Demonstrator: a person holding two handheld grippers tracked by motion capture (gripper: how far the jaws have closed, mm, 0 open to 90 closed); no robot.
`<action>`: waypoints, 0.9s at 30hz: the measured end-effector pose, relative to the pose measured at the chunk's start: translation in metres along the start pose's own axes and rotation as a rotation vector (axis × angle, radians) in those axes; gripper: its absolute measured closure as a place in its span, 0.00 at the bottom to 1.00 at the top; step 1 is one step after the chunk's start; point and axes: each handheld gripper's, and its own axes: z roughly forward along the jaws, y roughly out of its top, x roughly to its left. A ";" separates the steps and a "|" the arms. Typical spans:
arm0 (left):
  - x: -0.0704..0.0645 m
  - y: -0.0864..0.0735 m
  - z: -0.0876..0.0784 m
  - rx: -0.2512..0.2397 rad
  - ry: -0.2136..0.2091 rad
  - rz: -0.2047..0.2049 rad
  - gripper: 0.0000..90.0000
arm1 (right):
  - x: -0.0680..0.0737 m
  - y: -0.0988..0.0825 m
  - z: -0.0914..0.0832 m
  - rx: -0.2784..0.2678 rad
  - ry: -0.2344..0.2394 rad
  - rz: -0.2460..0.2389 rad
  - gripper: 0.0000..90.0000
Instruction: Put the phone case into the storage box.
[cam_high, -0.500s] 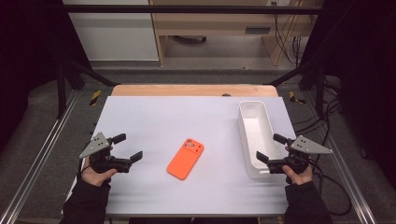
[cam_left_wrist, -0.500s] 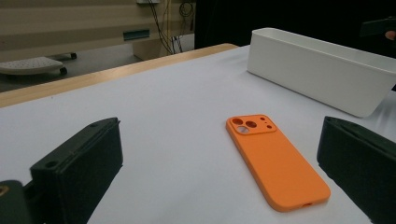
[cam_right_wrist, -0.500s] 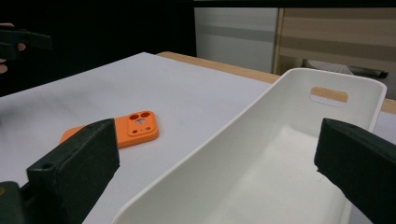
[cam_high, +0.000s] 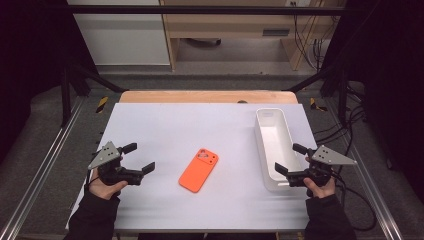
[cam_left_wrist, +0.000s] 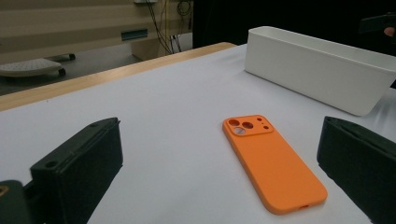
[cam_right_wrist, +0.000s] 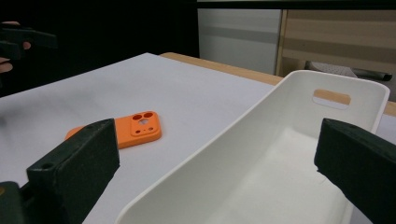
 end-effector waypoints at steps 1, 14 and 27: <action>-0.001 0.000 0.001 0.004 0.000 0.001 0.00 | 0.000 0.000 0.000 0.002 0.000 -0.001 0.00; -0.019 0.010 0.014 0.050 0.024 0.006 0.00 | 0.000 0.000 0.000 0.004 0.004 -0.011 0.00; -0.034 0.019 0.026 0.065 0.015 0.014 0.00 | 0.001 0.000 -0.001 0.005 0.002 -0.017 0.00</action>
